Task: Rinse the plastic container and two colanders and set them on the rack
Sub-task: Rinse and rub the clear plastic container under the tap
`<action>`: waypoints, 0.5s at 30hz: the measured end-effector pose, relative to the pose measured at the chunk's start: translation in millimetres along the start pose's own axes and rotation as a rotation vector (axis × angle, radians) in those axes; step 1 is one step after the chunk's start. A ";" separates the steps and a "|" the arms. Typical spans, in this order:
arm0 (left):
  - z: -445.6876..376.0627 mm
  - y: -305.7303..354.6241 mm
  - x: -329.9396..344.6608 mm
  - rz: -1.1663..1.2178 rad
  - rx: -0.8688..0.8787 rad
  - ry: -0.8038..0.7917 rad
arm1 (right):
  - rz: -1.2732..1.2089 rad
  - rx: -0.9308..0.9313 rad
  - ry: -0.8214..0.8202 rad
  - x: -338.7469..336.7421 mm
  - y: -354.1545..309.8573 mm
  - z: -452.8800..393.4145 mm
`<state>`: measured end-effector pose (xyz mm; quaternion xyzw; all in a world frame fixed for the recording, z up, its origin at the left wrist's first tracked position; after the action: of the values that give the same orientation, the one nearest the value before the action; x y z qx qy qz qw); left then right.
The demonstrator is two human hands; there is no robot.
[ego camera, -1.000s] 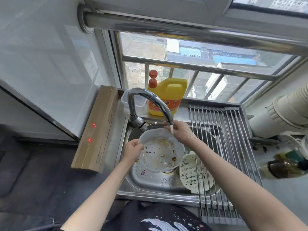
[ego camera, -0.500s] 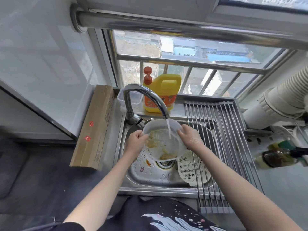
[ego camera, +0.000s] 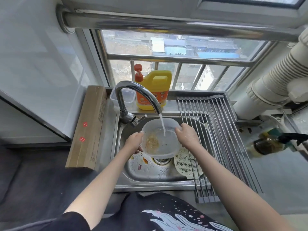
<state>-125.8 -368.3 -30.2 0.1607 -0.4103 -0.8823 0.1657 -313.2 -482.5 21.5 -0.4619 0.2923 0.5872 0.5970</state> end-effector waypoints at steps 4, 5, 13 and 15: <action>-1.5 -0.9 3.3 0.016 -0.066 0.001 | -0.079 -0.055 0.042 -2.1 -0.5 7.7; -1.3 -1.8 4.3 0.028 -0.085 -0.004 | -0.091 -0.090 0.063 -5.2 -3.9 10.9; -6.9 -0.6 13.4 0.086 -0.106 -0.021 | -0.196 -0.105 0.111 -19.1 -4.8 7.7; -6.8 -1.3 12.6 0.078 -0.107 -0.022 | -0.213 -0.105 0.097 -16.4 -1.3 8.8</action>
<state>-134.4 -377.4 -37.2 0.1255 -0.3701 -0.8976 0.2039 -315.9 -481.6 39.9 -0.5488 0.2389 0.5120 0.6162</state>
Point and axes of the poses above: each hand's wrist, its own z-axis away from the middle knuckle, its own x-axis out of the palm, y = z × x, the point moved 4 cm from there along -z, towards the middle knuckle, and after that the axes turned 15 degrees about z, right-handed, at the moved point
